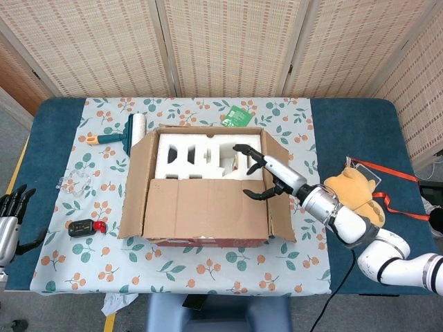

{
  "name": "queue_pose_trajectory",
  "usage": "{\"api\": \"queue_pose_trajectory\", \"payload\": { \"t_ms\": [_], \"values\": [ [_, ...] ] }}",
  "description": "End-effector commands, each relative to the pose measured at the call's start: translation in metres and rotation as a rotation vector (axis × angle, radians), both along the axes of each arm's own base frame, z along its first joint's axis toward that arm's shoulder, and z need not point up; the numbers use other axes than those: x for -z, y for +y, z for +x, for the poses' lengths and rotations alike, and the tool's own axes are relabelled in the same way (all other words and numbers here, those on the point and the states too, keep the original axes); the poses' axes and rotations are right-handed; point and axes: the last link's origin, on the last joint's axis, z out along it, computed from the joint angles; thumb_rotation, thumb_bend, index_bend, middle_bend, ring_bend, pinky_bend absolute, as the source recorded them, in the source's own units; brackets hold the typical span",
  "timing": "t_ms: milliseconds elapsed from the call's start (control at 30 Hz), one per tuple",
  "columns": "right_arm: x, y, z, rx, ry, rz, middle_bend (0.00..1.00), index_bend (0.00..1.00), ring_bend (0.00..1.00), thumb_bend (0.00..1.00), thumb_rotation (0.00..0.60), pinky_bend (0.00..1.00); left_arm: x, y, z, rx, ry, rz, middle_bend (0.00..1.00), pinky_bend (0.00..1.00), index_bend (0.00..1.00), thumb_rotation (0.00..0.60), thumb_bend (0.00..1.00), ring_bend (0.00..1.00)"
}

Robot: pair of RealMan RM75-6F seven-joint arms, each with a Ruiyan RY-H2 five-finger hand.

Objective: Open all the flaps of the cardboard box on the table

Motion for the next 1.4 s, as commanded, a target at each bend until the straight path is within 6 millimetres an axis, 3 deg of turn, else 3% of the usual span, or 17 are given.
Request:
{"api": "queue_pose_trajectory", "payload": {
  "t_ms": [33, 200, 400, 900, 1400],
  "values": [
    [0.011, -0.001, -0.014, -0.022, -0.021, 0.089, 0.00, 0.00, 0.00, 0.41, 0.600, 0.32, -0.001, 0.000, 0.000, 0.010, -0.020, 0.009, 0.00, 0.00, 0.00, 0.600, 0.37, 0.00],
    [0.024, -0.010, -0.009, -0.044, -0.018, 0.135, 0.00, 0.00, 0.00, 0.41, 0.600, 0.30, -0.003, 0.001, -0.004, 0.000, -0.019, 0.010, 0.00, 0.00, 0.00, 0.600, 0.36, 0.00],
    [0.025, -0.019, -0.005, -0.061, -0.052, 0.124, 0.00, 0.00, 0.00, 0.41, 0.600, 0.26, -0.001, 0.002, -0.004, 0.000, -0.010, 0.006, 0.00, 0.00, 0.00, 0.600, 0.35, 0.00],
    [0.029, -0.042, -0.020, -0.030, -0.024, 0.110, 0.00, 0.00, 0.00, 0.41, 0.600, 0.24, -0.002, 0.007, -0.011, -0.033, -0.014, 0.000, 0.00, 0.00, 0.00, 0.600, 0.35, 0.00],
    [0.035, -0.033, -0.027, -0.040, -0.006, 0.180, 0.00, 0.00, 0.00, 0.41, 0.600, 0.32, 0.001, 0.012, -0.015, -0.066, 0.001, 0.004, 0.00, 0.00, 0.00, 0.600, 0.35, 0.00]
  ]
}}
